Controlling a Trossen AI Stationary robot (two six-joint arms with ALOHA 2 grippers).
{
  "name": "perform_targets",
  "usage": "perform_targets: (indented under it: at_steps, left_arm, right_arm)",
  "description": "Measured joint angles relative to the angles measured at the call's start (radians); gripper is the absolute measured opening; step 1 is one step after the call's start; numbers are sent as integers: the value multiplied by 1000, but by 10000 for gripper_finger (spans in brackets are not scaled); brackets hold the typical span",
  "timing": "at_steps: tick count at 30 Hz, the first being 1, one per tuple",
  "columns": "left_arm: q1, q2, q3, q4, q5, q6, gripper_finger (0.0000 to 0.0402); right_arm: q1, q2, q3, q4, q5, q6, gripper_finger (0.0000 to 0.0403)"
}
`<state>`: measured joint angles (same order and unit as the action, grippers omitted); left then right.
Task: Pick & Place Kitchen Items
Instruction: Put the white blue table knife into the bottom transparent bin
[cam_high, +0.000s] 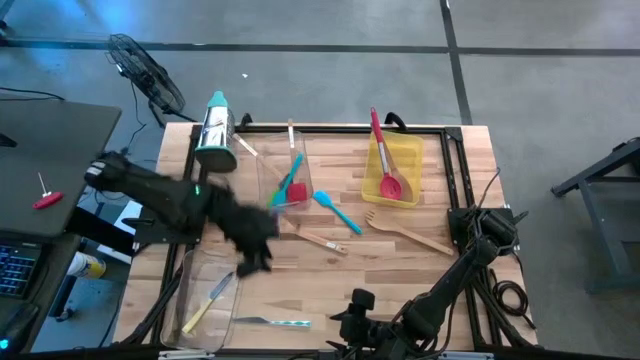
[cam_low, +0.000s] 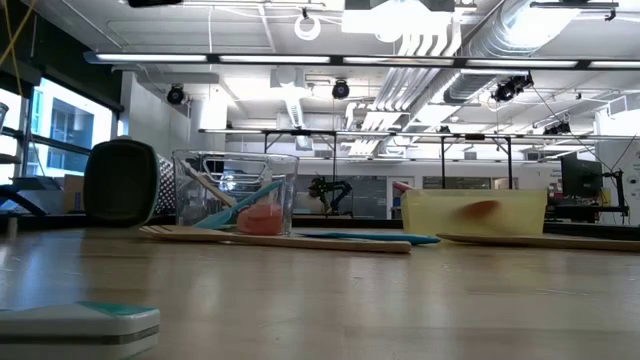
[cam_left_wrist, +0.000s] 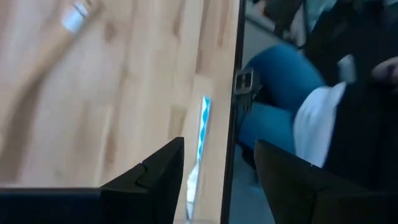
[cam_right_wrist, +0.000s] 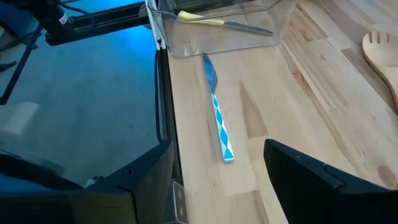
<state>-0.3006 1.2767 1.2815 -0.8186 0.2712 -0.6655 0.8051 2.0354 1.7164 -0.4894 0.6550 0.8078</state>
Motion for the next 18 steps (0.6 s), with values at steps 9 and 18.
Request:
perform_targets:
  at_steps: [9, 18]
  left_arm:
    - [-416, 134, -2, 132, -291, -227, 191]
    - [-538, 326, -2, 147, -441, -68, 191]
  right_arm:
    - [-3, 0, 0, -7, 0, -97, 243]
    - [-35, 0, 0, -8, -5, -214, 243]
